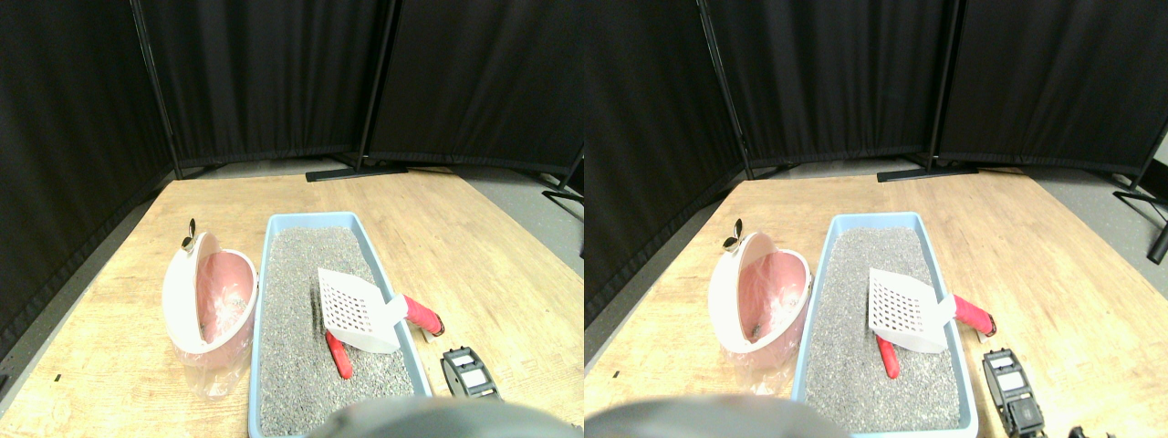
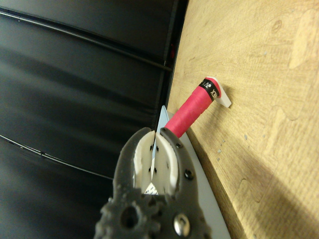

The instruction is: Scoop (unimanual)

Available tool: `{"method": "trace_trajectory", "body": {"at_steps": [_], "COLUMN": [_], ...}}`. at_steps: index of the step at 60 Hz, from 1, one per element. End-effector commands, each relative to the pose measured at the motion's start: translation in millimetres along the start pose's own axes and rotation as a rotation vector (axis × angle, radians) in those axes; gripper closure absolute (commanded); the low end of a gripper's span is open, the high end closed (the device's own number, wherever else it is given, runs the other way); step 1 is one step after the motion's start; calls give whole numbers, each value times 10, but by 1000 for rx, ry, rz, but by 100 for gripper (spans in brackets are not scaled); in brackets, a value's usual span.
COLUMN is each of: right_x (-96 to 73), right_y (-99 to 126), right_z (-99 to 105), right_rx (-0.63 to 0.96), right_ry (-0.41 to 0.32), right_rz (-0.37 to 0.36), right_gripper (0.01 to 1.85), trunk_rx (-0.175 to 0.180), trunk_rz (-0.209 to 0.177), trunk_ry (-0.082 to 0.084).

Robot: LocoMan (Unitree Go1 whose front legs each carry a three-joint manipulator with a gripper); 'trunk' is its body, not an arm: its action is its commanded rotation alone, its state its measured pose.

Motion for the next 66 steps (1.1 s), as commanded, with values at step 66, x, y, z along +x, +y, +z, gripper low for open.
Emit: {"method": "trace_trajectory", "body": {"at_steps": [66], "right_x": [438], "right_y": [-156], "right_z": [51], "right_rx": [327], "right_ry": [-28], "right_rz": [71], "right_gripper": [90], "trunk_rx": [-32], "trunk_rz": [25], "trunk_ry": [6]}}
